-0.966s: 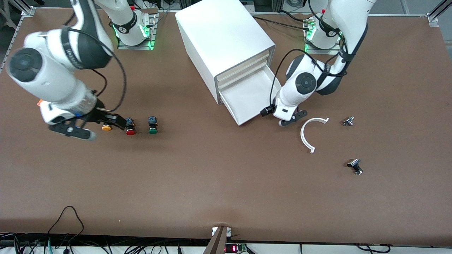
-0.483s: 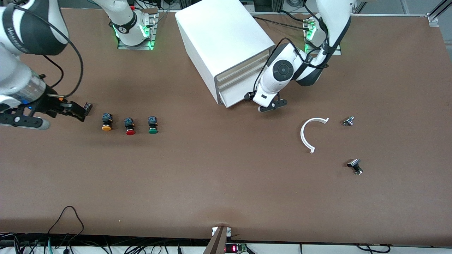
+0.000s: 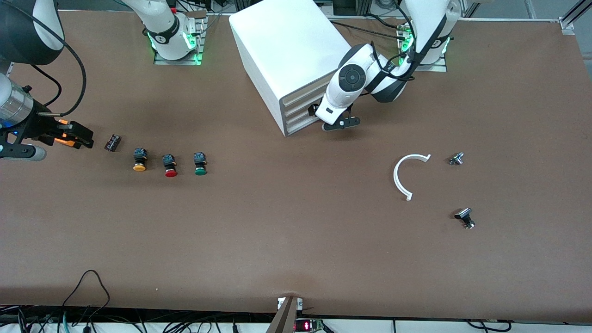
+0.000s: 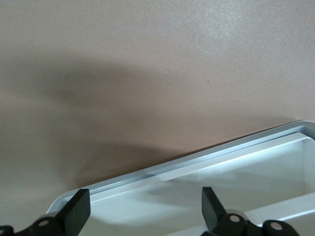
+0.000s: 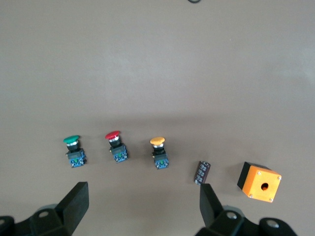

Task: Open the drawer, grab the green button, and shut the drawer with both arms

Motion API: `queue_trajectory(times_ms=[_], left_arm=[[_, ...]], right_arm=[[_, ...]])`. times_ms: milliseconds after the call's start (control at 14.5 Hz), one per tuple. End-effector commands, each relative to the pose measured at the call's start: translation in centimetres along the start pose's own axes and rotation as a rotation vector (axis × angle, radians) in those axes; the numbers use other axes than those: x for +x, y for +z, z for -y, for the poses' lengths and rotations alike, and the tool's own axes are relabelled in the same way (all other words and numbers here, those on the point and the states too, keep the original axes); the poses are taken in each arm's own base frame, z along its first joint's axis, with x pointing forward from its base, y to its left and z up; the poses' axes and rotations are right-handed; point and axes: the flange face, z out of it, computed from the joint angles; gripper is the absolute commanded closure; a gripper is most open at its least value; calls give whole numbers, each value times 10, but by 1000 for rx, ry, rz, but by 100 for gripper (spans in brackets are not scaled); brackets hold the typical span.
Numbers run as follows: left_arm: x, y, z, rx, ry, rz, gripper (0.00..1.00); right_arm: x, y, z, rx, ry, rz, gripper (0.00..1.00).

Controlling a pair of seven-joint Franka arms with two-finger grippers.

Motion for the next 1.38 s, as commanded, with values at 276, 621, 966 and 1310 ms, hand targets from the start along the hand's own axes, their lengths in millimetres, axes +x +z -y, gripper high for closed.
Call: queue_trajectory(times_ms=[276, 621, 966, 1310], left_arm=[[97, -122, 61, -136, -26, -176, 0], [140, -243, 152, -73, 134, -196, 0], [158, -369, 244, -3, 230, -173, 0], [113, -448, 260, 130, 256, -211, 0]], right_arm=[[-36, -2, -7, 6, -39, 43, 0], [-45, -1, -11, 24, -31, 33, 0], [-41, -19, -12, 50, -1, 7, 0], [-38, -23, -28, 64, 14, -4, 0]])
